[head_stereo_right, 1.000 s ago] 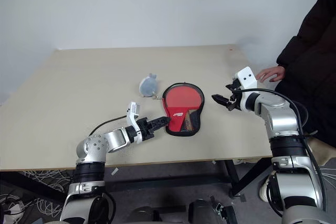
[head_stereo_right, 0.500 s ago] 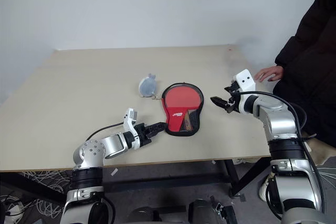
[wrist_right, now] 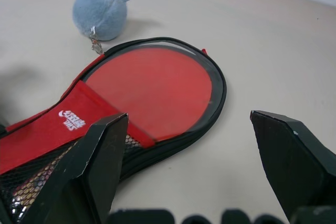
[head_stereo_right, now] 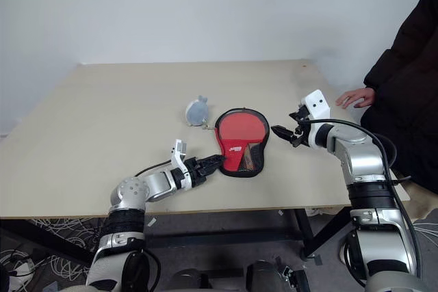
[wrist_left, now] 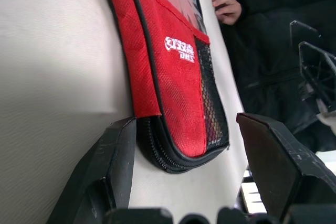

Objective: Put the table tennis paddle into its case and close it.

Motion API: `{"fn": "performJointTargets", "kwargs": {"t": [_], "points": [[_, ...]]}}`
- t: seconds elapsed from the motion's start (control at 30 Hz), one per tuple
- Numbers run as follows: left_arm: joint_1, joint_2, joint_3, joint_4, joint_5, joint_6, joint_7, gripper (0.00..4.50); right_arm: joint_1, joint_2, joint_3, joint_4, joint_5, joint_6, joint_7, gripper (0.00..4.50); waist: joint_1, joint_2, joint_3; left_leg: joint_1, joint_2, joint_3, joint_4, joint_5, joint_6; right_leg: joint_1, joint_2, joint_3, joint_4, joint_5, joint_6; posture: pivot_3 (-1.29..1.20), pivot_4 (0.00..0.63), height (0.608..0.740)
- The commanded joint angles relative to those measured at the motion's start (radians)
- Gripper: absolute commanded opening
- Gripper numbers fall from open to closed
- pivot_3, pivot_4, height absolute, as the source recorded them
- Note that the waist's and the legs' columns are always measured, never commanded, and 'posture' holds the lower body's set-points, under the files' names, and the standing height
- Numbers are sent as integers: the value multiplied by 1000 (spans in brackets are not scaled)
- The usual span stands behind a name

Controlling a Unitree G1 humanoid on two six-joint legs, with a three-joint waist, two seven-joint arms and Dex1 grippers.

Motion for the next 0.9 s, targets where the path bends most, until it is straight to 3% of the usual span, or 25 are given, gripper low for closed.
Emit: {"fn": "performJointTargets", "kwargs": {"t": [0.03, 0.63, 0.77, 0.9], "points": [[-59, -8, 21, 64, -19, -20, -23, 3210, -3, 9, -16, -51, 21, 3, -7, 4014, 0, 0, 0, 0, 0, 0, 0, 0, 0, 0, 0, 0, 0, 0, 0, 0, 0, 740], [-126, -18, 45, 200, 0, -63, -14, 3210, 4, 22, -16, -80, 19, 28, -6, 4014, -3, 0, 0, 0, 0, 0, 0, 0, 0, 0, 0, 1, 0, 0, 0, 0, 0, 740], [-128, -10, 47, 207, 1, -64, -14, 2429, 3, 21, -17, -78, 18, 29, -5, 4014, -4, -1, 0, 0, 0, -2, 0, 0, 1, 0, 0, 1, 0, 0, 0, 0, 0, 740], [-133, -3, 61, 215, -6, -66, -5, 1323, -3, 20, -17, -74, 19, 30, -3, 4014, -4, -1, 0, 0, 0, -5, 0, 0, 1, -1, 1, 1, 0, 0, 0, 0, 0, 740]]}}
